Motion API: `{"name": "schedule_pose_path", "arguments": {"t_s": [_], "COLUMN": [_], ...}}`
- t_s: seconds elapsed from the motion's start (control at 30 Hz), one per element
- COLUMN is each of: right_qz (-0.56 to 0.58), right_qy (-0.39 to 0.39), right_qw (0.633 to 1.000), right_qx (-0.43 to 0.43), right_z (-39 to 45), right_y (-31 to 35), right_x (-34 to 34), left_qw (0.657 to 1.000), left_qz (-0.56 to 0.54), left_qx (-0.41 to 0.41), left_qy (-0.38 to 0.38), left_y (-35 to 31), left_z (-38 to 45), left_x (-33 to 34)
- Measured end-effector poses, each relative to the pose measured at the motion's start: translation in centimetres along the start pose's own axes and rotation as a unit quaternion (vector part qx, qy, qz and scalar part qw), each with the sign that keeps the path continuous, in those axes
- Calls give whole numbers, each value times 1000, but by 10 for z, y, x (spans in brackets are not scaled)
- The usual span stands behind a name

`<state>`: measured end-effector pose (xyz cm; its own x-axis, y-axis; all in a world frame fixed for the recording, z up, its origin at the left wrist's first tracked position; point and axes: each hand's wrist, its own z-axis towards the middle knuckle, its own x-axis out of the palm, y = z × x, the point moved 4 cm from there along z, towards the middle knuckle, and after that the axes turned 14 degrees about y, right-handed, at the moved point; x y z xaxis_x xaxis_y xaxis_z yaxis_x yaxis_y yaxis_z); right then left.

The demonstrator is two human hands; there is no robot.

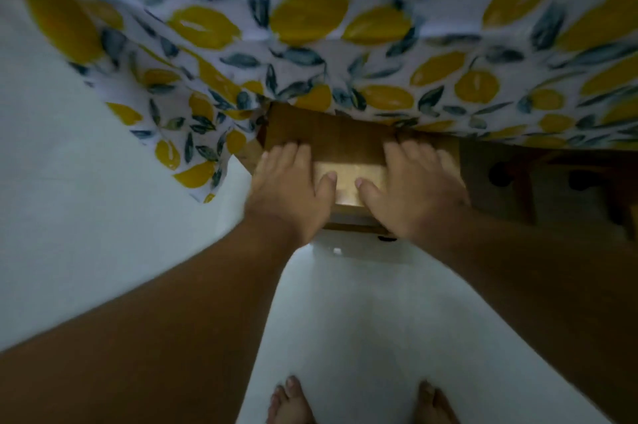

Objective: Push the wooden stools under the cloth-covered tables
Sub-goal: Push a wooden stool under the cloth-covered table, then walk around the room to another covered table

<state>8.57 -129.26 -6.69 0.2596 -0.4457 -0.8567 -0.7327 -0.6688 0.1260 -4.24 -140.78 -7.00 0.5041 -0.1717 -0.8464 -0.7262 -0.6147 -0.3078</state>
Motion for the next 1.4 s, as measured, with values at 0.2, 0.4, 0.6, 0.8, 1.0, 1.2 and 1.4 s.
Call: {"name": "schedule_pose_path", "arguments": {"t_s": [0.2,0.4,0.6,0.8,1.0,1.2,1.4], "right_qz": [-61,-26,-23,-18,11,-3,1], "right_qy": [11,-40,-59,-55,-67,-72,-94], "right_qw": [994,989,985,990,992,994,994], "right_qx": [-85,-139,-158,-129,-105,-81,-51], "right_z": [-102,-168,-198,-178,-98,28,138], "right_y": [44,137,227,307,356,394,430], "right_x": [-81,-215,-316,-372,-423,-478,-562], "left_qw": [999,993,990,993,997,997,999], "left_qz": [-15,-22,-38,-21,-5,14,23], "left_qx": [-41,-85,-113,-89,-68,-60,-7], "left_qy": [-21,-78,-81,-68,-29,-42,-39], "left_y": [-2,11,61,106,157,199,221], "left_z": [-109,-207,-259,-254,-180,-54,66], "left_x": [-99,-241,-350,-445,-519,-605,-692]}}
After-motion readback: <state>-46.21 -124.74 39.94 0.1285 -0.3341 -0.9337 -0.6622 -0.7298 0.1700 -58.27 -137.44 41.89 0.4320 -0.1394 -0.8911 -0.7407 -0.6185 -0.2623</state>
